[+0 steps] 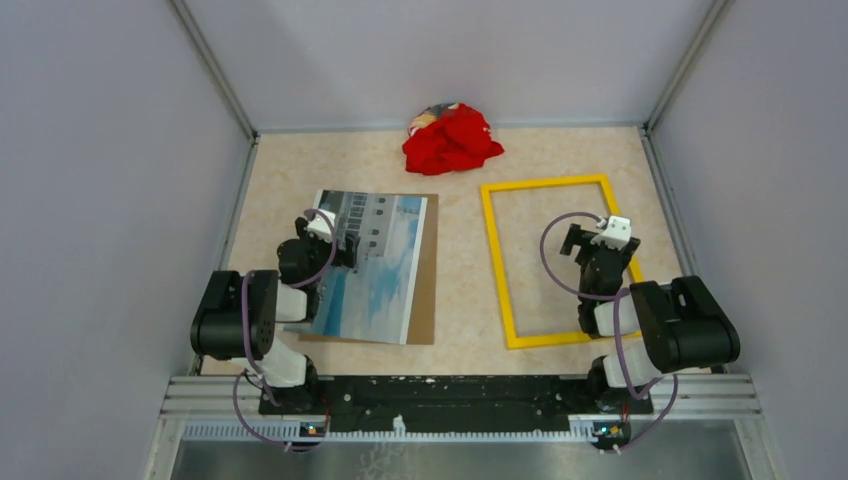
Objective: Put the photo into the frame
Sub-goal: Turn over the photo frame at the center of the board.
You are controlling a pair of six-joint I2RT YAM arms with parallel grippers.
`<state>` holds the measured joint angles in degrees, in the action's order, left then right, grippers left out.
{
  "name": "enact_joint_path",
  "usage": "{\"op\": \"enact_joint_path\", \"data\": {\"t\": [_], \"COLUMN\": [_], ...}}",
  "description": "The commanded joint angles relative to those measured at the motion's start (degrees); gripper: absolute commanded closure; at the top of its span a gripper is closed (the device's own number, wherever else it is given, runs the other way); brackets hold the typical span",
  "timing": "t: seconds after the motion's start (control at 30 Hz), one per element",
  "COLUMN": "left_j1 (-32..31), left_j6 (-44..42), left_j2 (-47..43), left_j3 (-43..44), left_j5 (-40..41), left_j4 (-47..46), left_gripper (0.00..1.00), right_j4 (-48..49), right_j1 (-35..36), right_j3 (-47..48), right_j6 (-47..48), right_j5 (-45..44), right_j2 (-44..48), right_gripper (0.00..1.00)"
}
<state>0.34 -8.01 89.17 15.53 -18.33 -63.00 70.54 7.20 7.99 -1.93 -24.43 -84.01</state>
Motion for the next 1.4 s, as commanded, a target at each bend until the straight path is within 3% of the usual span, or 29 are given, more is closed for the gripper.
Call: {"op": "enact_joint_path", "data": {"t": [0.0,0.5,0.6,0.67,0.77,0.87,0.93,1.03,1.23,1.37], "left_j1": [0.3,2.0,2.8,2.9,3.4,4.6,5.0,5.3,5.6,5.9], "left_j6": [0.3,3.3,4.1,3.0,2.7,2.1,1.8,0.2,-3.0,-3.8], "left_j2": [-0.1,-2.0,-9.9,-12.9,-12.5,-8.8,-6.8,-5.8,-5.9,-6.3], "left_j3": [-0.5,-0.4,7.2,14.0,25.6,36.3,40.9,44.7,46.7,47.4], "left_j5": [-0.5,-0.6,-0.3,-0.5,-0.9,-3.8,-4.8,-4.9,-6.7,-7.4], "left_j4": [-4.2,-4.7,13.1,26.6,44.3,61.1,67.6,73.0,79.0,82.2], "left_gripper": [0.01,0.01,0.01,0.01,0.01,0.01,0.01,0.01,0.01,0.01], "right_j4": [2.8,2.8,-12.4,-26.5,-48.8,-64.9,-69.6,-71.0,-90.1,-88.8], "right_j1": [-0.4,-0.1,5.0,6.2,5.9,4.9,4.9,5.3,17.4,22.1], "right_j3": [1.5,0.5,5.3,10.7,20.1,26.9,29.2,30.2,43.1,43.9], "right_j6": [0.3,1.5,3.6,-2.3,-16.8,-29.5,-33.7,-29.9,-30.5,-26.4], "right_j5": [-0.7,-1.0,-11.6,-13.5,-10.1,-3.1,1.1,10.3,-2.0,3.8], "right_j2": [-0.1,3.0,12.7,19.5,26.5,28.5,28.3,26.0,11.5,7.2], "right_gripper": [0.01,0.01,0.01,0.01,0.01,0.01,0.01,0.01,0.01,0.01]}}
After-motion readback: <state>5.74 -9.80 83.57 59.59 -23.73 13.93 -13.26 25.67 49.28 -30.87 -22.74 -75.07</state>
